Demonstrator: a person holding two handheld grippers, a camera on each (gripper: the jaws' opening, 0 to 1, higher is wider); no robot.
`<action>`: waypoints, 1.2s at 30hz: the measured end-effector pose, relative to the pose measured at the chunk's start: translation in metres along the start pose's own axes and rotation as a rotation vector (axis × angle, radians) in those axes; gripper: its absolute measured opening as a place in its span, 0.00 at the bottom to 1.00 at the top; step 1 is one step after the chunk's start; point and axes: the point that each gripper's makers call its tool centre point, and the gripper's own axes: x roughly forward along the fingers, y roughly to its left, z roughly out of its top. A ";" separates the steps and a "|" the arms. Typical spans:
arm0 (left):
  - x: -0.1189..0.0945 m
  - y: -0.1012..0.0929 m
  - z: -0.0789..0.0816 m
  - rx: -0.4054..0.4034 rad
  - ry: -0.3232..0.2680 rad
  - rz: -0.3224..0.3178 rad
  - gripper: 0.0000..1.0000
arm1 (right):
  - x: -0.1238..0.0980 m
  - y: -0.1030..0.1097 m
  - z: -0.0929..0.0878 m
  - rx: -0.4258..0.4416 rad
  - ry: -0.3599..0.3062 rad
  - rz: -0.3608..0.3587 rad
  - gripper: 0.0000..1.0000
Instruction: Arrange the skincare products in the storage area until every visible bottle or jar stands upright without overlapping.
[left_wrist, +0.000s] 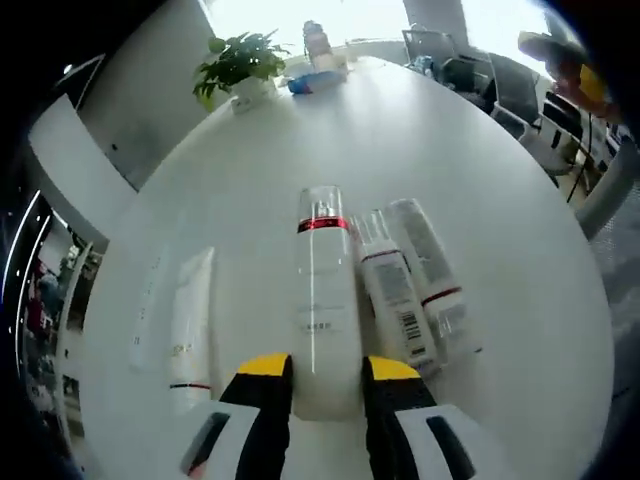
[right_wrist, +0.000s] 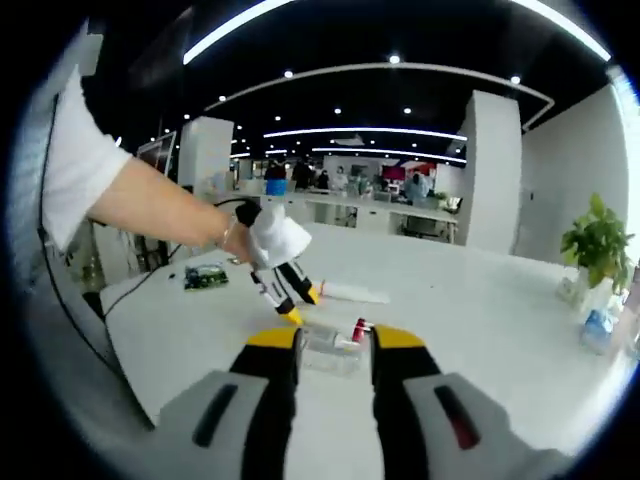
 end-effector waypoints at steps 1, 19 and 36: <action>-0.001 -0.005 0.001 -0.006 -0.006 -0.006 0.28 | 0.006 -0.005 0.000 -0.015 0.004 0.004 0.29; -0.004 -0.043 -0.001 0.048 -0.018 -0.049 0.29 | 0.114 -0.019 -0.079 -0.219 0.319 0.455 0.34; 0.006 -0.051 -0.005 0.039 -0.043 -0.086 0.30 | 0.106 0.019 -0.145 -0.280 0.538 0.737 0.33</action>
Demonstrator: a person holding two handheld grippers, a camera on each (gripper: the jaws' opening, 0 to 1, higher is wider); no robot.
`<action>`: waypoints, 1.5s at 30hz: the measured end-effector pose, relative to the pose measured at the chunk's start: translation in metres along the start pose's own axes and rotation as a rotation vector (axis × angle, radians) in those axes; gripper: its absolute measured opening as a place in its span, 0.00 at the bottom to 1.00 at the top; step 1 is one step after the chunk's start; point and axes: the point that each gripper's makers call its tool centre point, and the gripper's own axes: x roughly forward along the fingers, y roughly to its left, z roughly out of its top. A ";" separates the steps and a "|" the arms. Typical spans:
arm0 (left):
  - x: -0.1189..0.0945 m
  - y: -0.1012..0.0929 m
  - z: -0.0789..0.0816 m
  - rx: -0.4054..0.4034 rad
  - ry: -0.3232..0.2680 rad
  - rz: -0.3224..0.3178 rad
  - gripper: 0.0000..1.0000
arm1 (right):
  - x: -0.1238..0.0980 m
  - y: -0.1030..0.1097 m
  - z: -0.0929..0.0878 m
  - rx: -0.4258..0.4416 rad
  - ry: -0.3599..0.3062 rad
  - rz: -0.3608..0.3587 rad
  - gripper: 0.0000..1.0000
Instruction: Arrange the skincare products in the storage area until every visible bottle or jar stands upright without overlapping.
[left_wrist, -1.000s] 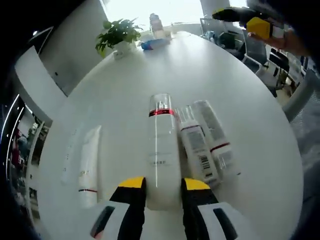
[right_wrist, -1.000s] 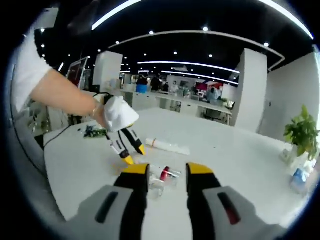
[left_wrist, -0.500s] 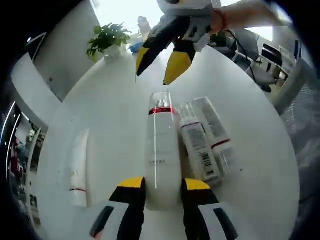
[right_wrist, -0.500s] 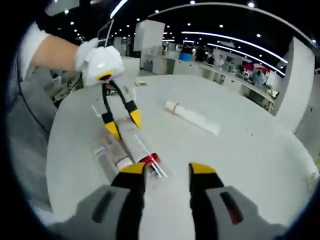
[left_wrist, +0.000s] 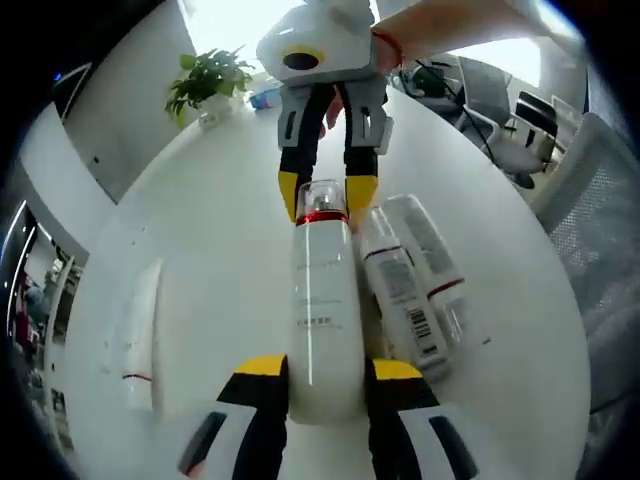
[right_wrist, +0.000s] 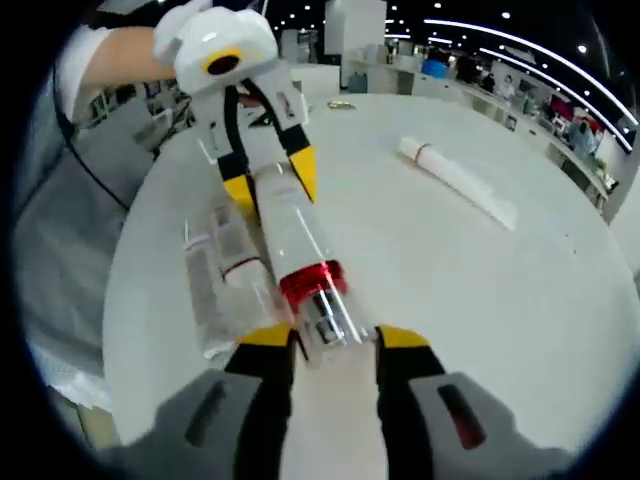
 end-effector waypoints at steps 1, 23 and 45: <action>0.000 0.000 0.000 -0.001 -0.003 0.001 0.30 | -0.001 -0.004 0.002 -0.021 -0.006 -0.018 0.33; -0.011 -0.008 -0.004 -0.212 -0.148 0.082 0.32 | -0.050 0.002 0.077 -0.234 0.025 -0.019 0.29; -0.013 -0.009 -0.009 -0.477 -0.426 0.185 0.33 | -0.013 0.065 0.200 -0.547 -0.136 -0.034 0.31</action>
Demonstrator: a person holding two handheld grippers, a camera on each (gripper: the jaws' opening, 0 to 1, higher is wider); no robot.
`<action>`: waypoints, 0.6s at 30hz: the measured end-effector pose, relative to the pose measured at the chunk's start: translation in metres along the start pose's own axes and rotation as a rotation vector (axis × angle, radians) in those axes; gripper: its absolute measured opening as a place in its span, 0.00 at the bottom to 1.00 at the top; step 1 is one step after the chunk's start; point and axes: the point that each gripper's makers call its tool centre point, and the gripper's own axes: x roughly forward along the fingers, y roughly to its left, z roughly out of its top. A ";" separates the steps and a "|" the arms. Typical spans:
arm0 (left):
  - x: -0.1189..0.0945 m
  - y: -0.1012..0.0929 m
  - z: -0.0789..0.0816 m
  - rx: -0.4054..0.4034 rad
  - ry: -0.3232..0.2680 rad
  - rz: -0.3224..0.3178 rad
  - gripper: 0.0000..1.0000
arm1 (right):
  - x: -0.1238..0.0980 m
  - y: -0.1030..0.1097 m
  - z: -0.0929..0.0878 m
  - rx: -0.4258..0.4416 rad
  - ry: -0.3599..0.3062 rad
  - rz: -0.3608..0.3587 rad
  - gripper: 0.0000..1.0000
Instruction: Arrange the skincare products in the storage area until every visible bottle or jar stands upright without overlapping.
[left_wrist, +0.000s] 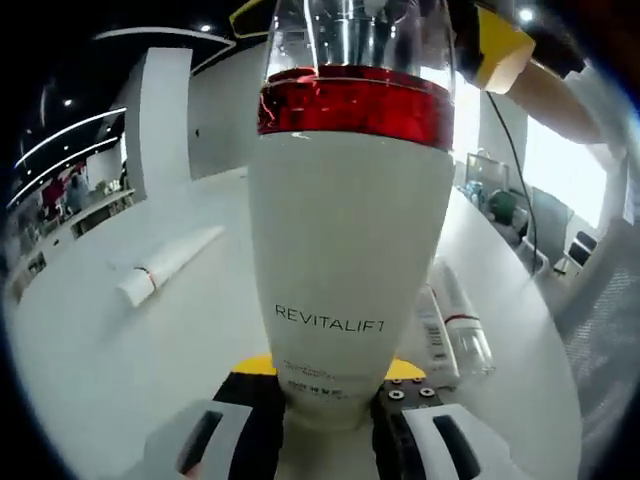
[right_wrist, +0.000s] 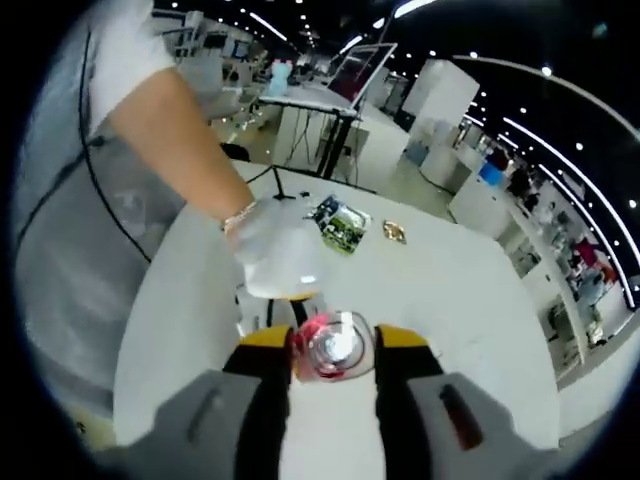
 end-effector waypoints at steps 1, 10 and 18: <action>0.000 -0.001 0.000 -0.004 -0.005 0.004 0.34 | 0.002 -0.001 0.001 -0.007 0.002 0.002 0.31; -0.009 0.003 0.003 -0.096 0.001 0.033 0.34 | -0.002 -0.010 -0.003 -0.001 -0.083 -0.081 0.34; -0.021 0.004 0.022 -0.120 -0.088 0.059 0.34 | -0.016 -0.002 -0.031 0.634 -0.302 -0.533 0.43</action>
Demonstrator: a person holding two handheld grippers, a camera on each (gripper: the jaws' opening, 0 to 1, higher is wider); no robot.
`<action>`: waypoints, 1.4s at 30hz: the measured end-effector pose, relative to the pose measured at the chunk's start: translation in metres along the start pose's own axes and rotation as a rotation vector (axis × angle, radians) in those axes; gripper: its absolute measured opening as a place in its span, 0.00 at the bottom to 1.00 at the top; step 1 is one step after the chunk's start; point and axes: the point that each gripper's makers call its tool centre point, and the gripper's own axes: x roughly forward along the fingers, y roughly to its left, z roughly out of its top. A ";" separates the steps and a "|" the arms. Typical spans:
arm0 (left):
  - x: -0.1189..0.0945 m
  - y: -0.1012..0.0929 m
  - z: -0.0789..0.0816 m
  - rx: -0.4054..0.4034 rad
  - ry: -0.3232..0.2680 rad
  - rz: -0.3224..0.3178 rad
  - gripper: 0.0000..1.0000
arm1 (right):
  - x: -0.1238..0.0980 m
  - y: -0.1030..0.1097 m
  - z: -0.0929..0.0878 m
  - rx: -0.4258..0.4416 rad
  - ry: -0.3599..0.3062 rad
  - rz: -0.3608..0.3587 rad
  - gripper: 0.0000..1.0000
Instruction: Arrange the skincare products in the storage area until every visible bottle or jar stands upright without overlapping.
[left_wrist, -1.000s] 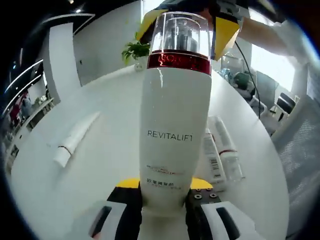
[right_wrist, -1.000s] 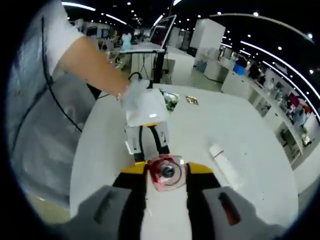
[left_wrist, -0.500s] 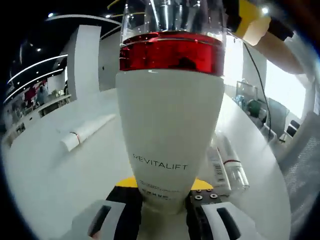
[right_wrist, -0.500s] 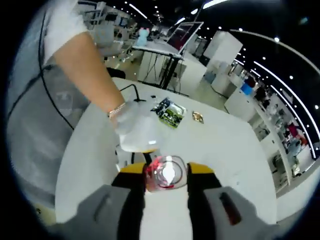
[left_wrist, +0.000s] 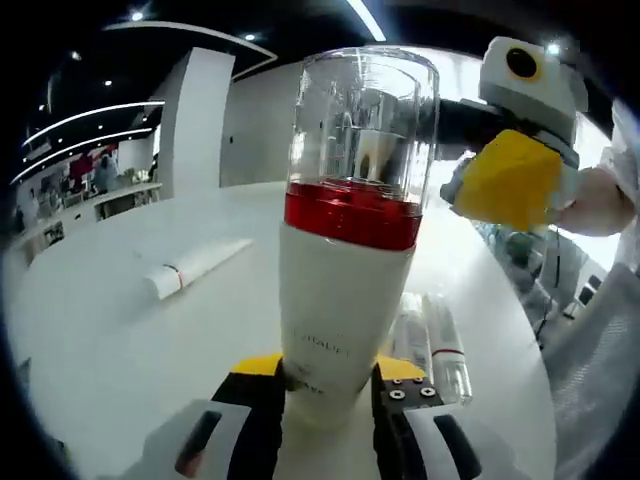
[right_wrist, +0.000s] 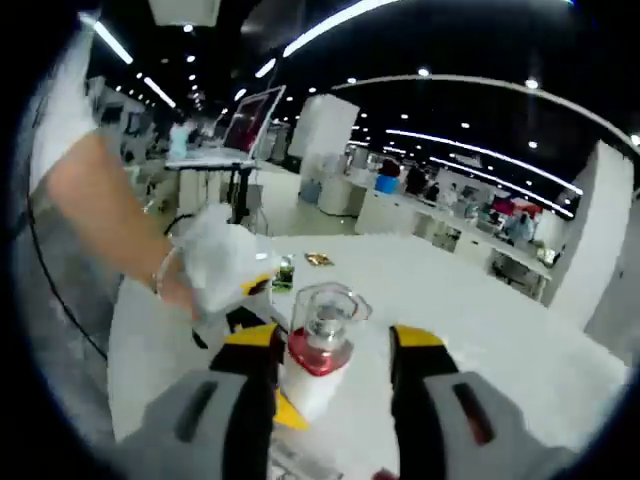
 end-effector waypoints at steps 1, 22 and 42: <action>0.000 0.000 0.001 -0.005 -0.005 0.009 0.34 | 0.001 0.000 -0.006 0.045 0.009 -0.029 0.39; -0.010 -0.017 0.003 -0.103 -0.107 0.149 0.40 | 0.013 0.014 -0.049 0.035 0.133 0.237 0.28; -0.007 -0.014 0.007 0.004 -0.071 -0.055 0.33 | 0.004 0.023 -0.053 -0.090 0.265 0.654 0.27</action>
